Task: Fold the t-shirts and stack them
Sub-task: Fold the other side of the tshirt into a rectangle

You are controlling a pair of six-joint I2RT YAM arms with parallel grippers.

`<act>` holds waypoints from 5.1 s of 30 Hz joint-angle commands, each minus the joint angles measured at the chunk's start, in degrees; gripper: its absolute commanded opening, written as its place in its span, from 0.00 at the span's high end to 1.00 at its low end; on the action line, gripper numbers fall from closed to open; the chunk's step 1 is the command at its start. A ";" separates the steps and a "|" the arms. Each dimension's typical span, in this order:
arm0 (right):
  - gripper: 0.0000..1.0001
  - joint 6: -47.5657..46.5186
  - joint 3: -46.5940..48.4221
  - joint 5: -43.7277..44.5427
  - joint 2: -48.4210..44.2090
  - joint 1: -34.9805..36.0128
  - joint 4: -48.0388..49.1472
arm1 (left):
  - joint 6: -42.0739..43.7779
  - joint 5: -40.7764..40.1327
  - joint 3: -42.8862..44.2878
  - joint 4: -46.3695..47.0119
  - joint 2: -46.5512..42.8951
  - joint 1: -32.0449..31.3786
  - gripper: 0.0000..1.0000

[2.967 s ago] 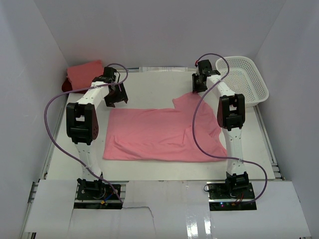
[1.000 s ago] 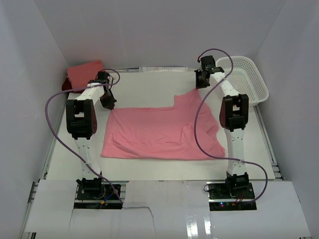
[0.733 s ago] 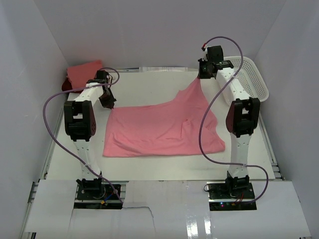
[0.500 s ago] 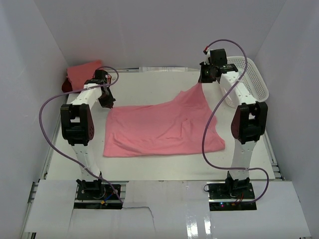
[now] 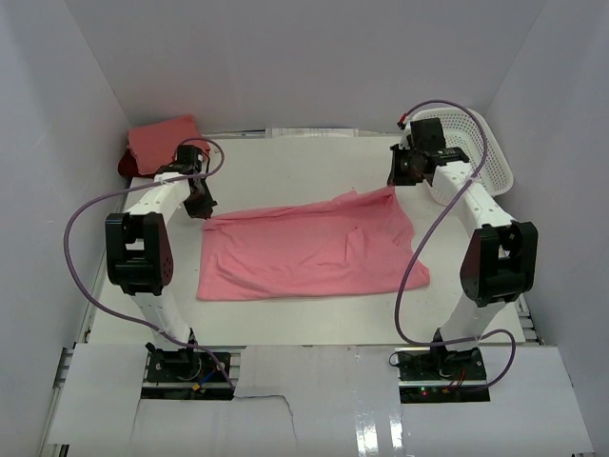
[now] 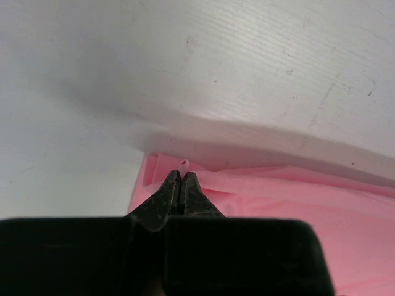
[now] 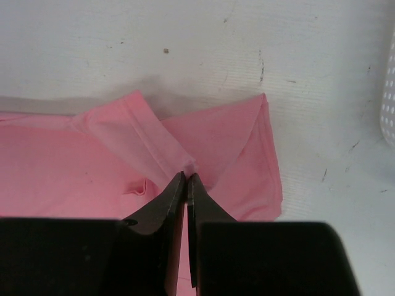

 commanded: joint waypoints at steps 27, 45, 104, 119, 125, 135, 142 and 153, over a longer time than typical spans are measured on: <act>0.92 1.78 -17.87 1.02 -21.12 0.03 -1.69 | 2.83 0.29 -15.20 5.32 -21.05 -2.33 1.00; 0.92 3.10 -25.25 3.66 -28.68 0.11 -6.70 | 3.18 -1.74 -20.74 4.62 -20.61 -2.24 1.00; 0.59 11.36 -22.45 -13.04 -2.15 7.32 11.05 | -0.16 8.55 -8.53 4.01 -7.86 -3.56 0.31; 0.66 12.59 -24.20 -8.82 -3.89 12.24 8.07 | 0.46 8.63 -9.76 4.45 -7.69 -3.56 0.31; 0.62 12.07 -23.77 -3.91 -5.13 12.77 5.69 | 0.63 8.81 -9.76 4.62 -7.51 -3.56 0.31; 0.65 11.28 -25.69 -2.76 -4.07 13.12 6.65 | 0.90 8.55 -10.29 4.80 -7.60 -3.56 0.31; 0.92 11.63 -27.54 -3.11 -5.47 14.00 5.87 | 1.07 8.37 -10.64 4.97 -7.69 -3.47 0.31; 0.92 20.06 -36.76 -7.58 -15.93 18.39 6.56 | 1.34 8.28 -10.73 5.24 -7.34 -3.56 0.31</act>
